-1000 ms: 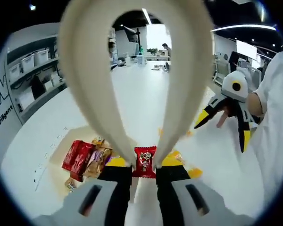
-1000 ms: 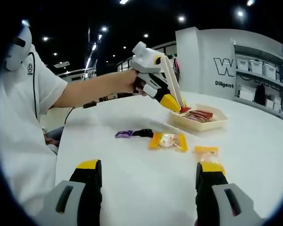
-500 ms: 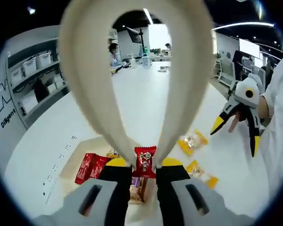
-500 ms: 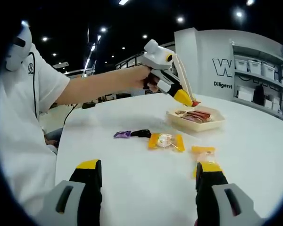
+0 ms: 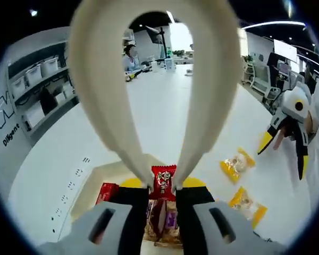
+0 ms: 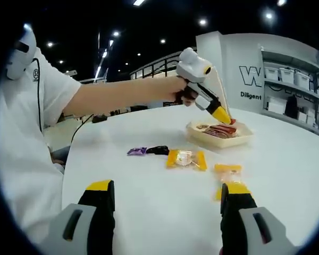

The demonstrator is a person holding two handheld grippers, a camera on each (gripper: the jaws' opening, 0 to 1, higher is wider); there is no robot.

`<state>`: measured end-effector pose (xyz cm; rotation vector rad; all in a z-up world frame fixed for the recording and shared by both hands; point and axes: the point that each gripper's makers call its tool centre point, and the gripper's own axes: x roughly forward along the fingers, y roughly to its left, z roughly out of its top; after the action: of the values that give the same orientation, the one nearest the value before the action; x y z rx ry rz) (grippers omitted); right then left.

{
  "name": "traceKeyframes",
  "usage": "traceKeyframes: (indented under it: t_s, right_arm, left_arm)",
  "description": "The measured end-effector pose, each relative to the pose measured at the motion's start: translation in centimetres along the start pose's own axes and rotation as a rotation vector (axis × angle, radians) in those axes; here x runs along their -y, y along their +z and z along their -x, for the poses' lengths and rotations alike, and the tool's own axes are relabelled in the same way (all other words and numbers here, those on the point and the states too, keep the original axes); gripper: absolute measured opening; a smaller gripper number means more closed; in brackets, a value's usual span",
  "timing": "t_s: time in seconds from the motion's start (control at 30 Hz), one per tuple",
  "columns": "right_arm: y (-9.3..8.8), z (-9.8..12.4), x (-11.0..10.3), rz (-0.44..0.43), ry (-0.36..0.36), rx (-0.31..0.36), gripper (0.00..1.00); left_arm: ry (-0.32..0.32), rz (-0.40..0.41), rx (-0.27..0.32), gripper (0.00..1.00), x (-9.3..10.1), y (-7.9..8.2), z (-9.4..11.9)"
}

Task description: Place the target food into the container with the food tongs after gripping and lifting it, then release it inside without dropping or visibly crushing the food.

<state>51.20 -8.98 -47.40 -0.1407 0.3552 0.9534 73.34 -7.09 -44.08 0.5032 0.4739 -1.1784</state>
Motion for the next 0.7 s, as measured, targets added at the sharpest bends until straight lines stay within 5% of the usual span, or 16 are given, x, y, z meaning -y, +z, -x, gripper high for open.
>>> traceKeyframes:
  t_s: [0.7]
  right_arm:
    - [-0.3,0.2,0.2,-0.01,-0.004,0.001,0.81]
  left_arm:
    - [0.013,-0.005,-0.078,0.18,-1.6,-1.6,-3.1]
